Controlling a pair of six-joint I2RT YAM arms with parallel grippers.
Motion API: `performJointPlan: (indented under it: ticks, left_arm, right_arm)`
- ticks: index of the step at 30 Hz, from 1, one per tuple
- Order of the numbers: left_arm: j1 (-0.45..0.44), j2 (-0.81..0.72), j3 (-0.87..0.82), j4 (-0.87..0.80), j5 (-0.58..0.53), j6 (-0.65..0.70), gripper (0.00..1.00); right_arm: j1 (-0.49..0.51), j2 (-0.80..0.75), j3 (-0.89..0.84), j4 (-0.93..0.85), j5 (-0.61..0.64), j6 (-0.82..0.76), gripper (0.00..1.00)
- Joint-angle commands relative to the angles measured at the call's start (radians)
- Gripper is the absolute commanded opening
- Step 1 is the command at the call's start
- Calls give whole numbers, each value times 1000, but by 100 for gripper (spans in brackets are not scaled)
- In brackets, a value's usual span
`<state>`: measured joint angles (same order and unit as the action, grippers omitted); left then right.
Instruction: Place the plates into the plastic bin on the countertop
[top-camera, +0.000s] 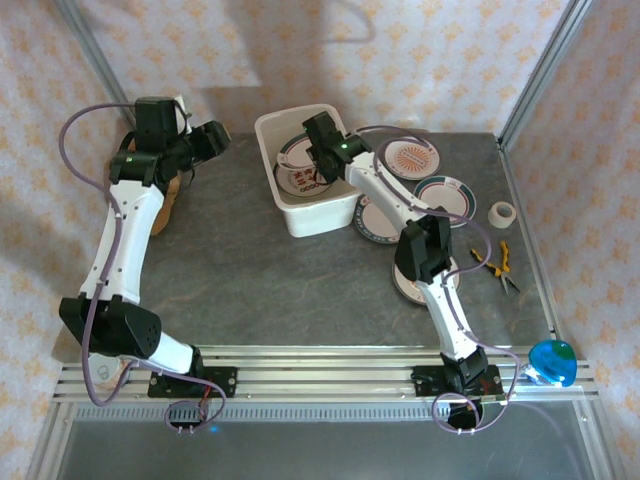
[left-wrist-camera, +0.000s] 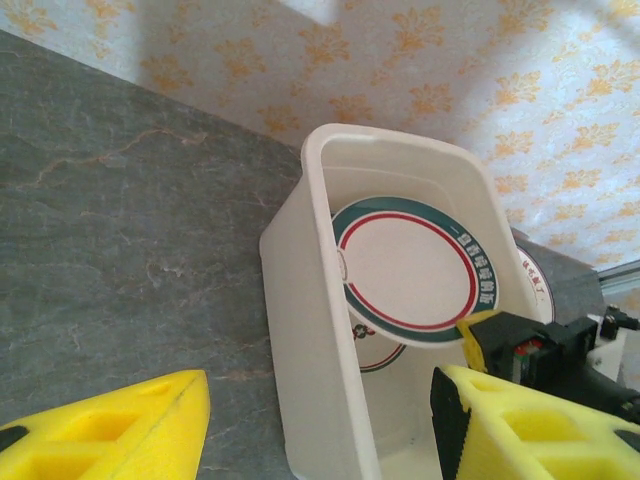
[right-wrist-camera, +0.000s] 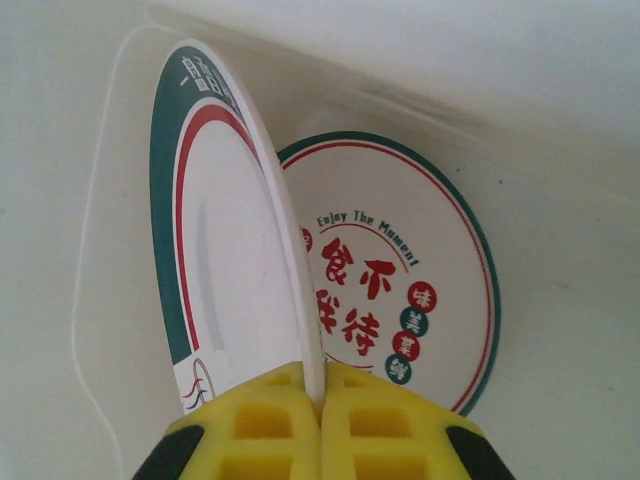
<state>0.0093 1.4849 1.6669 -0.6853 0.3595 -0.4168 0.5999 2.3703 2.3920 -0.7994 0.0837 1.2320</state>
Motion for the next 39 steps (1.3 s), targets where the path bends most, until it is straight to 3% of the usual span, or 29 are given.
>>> performJointPlan:
  ticks: [1, 18, 28, 39]
  left_arm:
    - [9, -40, -16, -29, 3, 40, 61]
    - [17, -108, -81, -55, -10, 84, 61]
    - [19, -166, -127, -72, -25, 99, 61]
    - [19, -199, -176, -58, -16, 92, 61]
  right_arm:
    - [26, 20, 86, -62, 84, 27, 0]
    - [92, 134, 112, -72, 254, 177, 0]
    - [90, 222, 161, -27, 217, 241, 1]
    - [83, 210, 167, -31, 155, 208, 48]
